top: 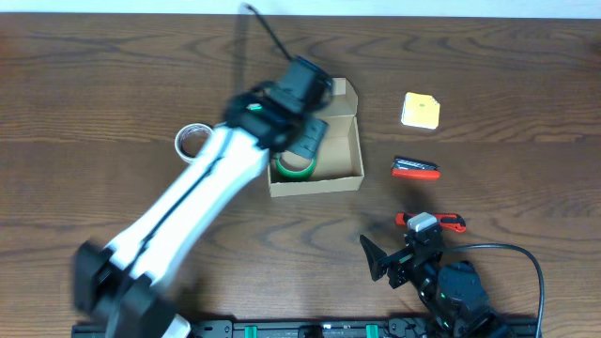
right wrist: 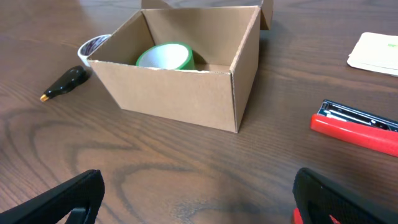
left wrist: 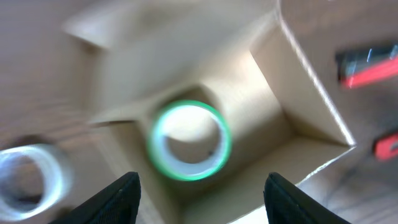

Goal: Pack container
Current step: 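Move the left gripper back and grasp the white masking tape roll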

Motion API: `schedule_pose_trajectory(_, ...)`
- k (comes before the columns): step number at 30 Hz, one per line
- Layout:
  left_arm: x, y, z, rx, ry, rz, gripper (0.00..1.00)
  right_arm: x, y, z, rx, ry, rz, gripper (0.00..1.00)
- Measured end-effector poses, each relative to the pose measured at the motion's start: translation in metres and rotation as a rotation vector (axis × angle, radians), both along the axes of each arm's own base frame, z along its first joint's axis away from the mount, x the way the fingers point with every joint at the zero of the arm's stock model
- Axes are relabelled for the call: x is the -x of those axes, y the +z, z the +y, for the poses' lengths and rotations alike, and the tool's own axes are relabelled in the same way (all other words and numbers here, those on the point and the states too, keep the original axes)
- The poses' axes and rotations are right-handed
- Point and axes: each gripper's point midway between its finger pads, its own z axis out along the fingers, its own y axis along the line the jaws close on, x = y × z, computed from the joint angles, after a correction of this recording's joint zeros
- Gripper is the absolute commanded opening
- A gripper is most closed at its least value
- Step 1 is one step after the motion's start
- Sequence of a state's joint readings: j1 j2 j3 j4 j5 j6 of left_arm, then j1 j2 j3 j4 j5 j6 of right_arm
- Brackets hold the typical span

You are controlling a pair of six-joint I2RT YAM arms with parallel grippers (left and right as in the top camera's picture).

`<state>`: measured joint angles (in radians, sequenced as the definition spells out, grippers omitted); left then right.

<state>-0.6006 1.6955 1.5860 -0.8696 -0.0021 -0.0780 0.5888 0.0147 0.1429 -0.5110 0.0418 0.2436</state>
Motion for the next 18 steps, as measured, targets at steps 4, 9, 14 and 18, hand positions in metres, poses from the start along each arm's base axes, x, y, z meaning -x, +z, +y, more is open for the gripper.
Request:
schedule_pose_trajectory(4, -0.017, 0.051, 0.058, 0.039, 0.168, -0.107, 0.63, 0.0, 0.0, 0.0, 0.0, 0.0, 0.0, 0.99)
schedule_pose_trajectory(9, -0.04, 0.043, 0.145, 0.025, 0.403, -0.087, 0.61, 0.0, 0.0, 0.0, 0.0, 0.0, 0.0, 0.99)
schedule_pose_trajectory(14, -0.051, -0.015, 0.192, 0.017, 0.525, -0.032, 0.62, 0.0, 0.0, 0.0, 0.0, 0.0, 0.0, 0.99)
schedule_pose_trajectory(18, -0.051, -0.058, 0.19, 0.024, 0.519, -0.002, 0.66, 0.0, 0.0, 0.0, 0.0, 0.0, 0.0, 0.99)
